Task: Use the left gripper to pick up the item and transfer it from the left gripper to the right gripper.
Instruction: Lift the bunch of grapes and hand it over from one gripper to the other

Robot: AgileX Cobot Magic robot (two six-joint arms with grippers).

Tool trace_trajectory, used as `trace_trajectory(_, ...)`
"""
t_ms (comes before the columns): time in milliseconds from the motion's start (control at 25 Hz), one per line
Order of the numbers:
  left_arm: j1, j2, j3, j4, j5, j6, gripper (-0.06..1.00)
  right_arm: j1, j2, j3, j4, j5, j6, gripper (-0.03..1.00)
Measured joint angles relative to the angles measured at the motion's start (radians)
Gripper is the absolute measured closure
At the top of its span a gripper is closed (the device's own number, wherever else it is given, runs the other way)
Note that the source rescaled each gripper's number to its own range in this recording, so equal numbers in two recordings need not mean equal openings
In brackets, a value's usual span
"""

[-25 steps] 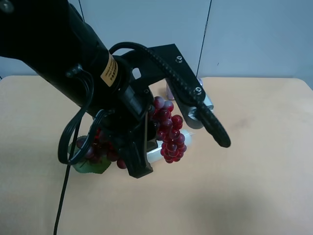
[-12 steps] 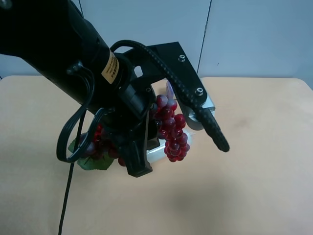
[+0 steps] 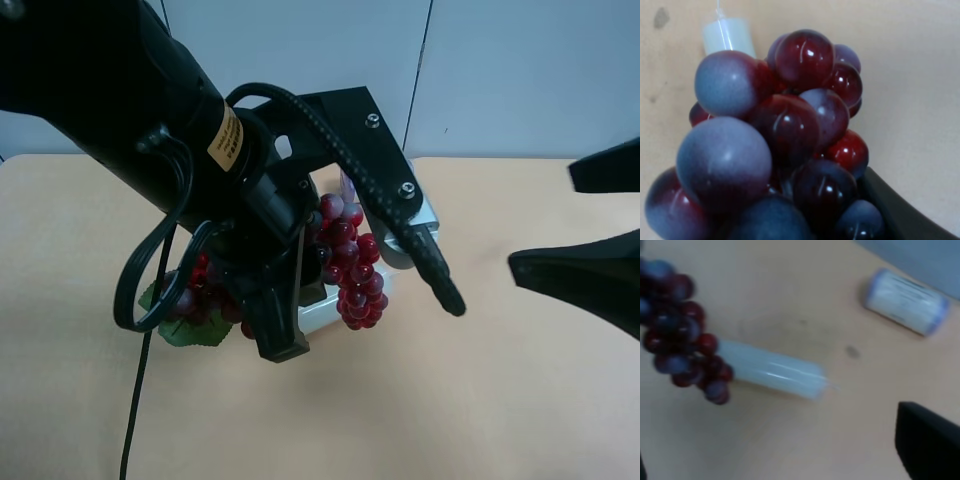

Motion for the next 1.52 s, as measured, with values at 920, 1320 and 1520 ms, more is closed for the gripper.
trace_trajectory(920, 0.000, -0.003, 0.000, 0.000, -0.007, 0.007, 0.93, 0.311, 0.510, -0.088, 0.122, -0.273, -0.440, -0.03)
trace_trajectory(1320, 0.000, -0.072, 0.000, 0.000, -0.031, 0.011, 0.94, 0.311, 0.510, -0.089, 0.263, -0.288, -0.616, -0.03)
trace_trajectory(1520, 0.000, -0.125, 0.000, -0.047, -0.034, 0.031, 0.94, 0.311, 0.510, -0.089, 0.269, -0.290, -0.626, -0.03)
